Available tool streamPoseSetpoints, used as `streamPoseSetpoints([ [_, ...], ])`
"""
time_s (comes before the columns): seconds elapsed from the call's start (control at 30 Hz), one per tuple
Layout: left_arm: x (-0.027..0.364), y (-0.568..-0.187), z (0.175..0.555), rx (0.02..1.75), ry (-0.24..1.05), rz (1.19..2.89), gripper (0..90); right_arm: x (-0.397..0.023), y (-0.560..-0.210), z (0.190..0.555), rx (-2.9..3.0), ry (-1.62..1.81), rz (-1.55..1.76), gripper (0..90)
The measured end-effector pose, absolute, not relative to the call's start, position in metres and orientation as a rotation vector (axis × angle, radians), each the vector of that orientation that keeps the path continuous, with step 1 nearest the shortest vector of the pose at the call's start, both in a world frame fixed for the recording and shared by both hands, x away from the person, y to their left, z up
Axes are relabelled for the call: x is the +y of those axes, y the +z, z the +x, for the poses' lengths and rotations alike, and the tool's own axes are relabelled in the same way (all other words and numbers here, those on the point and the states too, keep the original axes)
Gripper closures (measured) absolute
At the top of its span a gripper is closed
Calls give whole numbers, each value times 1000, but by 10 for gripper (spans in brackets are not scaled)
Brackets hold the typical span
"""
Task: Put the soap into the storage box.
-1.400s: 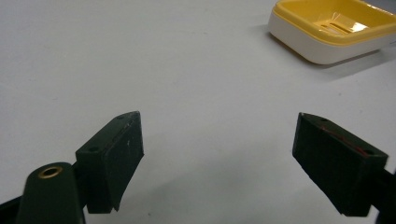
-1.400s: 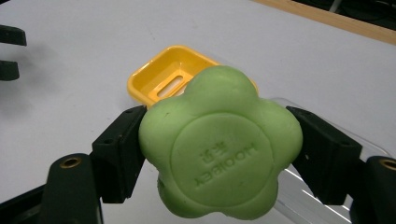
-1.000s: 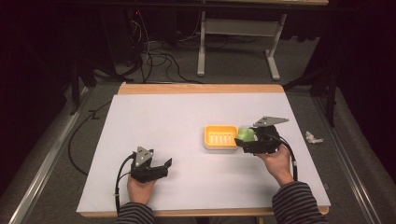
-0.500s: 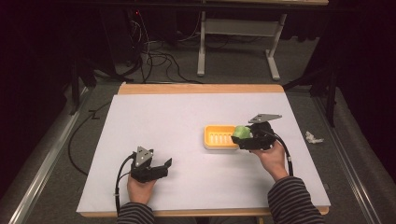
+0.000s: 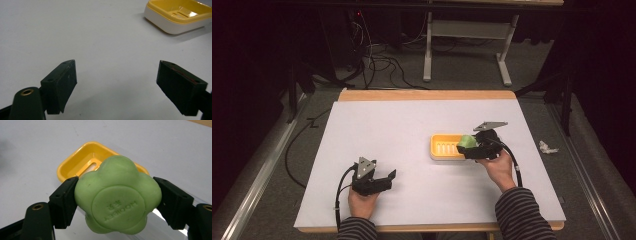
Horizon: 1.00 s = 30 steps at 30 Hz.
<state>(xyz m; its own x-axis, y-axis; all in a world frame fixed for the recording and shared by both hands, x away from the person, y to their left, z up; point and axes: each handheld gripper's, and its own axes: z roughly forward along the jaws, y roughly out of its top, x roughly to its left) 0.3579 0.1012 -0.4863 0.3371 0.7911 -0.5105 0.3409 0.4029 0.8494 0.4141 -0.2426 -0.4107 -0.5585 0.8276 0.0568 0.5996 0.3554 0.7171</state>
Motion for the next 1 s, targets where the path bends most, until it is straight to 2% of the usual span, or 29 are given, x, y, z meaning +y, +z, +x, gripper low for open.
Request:
streamPoseSetpoints([
  [1.0,102,-486,357,1244,413,1180,170,-220,-428,437,2370,934,1297,255],
])
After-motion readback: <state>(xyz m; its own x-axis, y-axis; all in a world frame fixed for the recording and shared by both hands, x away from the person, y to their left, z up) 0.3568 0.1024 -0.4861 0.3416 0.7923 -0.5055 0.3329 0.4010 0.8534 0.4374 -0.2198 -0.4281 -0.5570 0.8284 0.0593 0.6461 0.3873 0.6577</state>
